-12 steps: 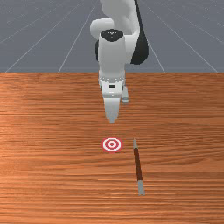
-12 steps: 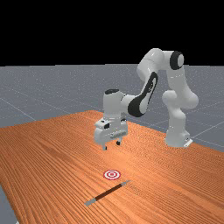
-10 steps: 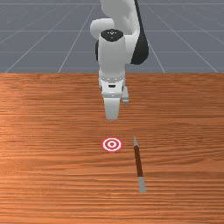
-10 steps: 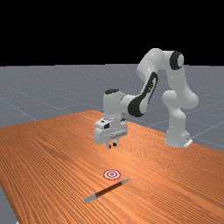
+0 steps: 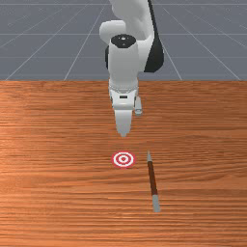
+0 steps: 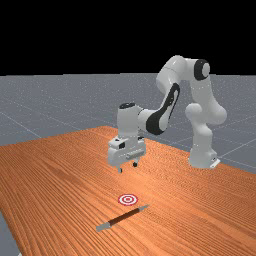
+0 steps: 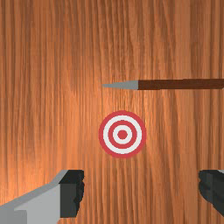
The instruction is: Pick up the pen and put it to the marker
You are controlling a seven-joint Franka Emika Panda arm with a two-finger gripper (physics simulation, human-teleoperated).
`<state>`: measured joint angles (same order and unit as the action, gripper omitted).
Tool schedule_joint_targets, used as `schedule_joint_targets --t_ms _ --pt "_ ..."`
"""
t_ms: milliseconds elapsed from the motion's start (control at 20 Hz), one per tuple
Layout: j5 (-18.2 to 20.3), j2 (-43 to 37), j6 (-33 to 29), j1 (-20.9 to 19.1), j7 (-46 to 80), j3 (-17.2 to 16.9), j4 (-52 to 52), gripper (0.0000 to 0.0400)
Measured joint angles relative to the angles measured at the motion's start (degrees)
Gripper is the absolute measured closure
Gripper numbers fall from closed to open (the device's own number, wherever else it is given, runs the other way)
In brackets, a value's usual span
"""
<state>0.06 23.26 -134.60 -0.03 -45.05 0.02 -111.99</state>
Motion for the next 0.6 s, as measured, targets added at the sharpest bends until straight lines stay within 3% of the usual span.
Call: schedule_joint_targets --t_ms 300,350,600 --pt "-0.16 1.32 3.22 1.32 2.36 0.44 2.21 0.0" --pt "-0.11 0.57 0.3 2.43 5.99 0.22 0.52 0.0" --pt "-0.11 1.64 0.91 7.68 18.35 0.57 2.25 0.0"
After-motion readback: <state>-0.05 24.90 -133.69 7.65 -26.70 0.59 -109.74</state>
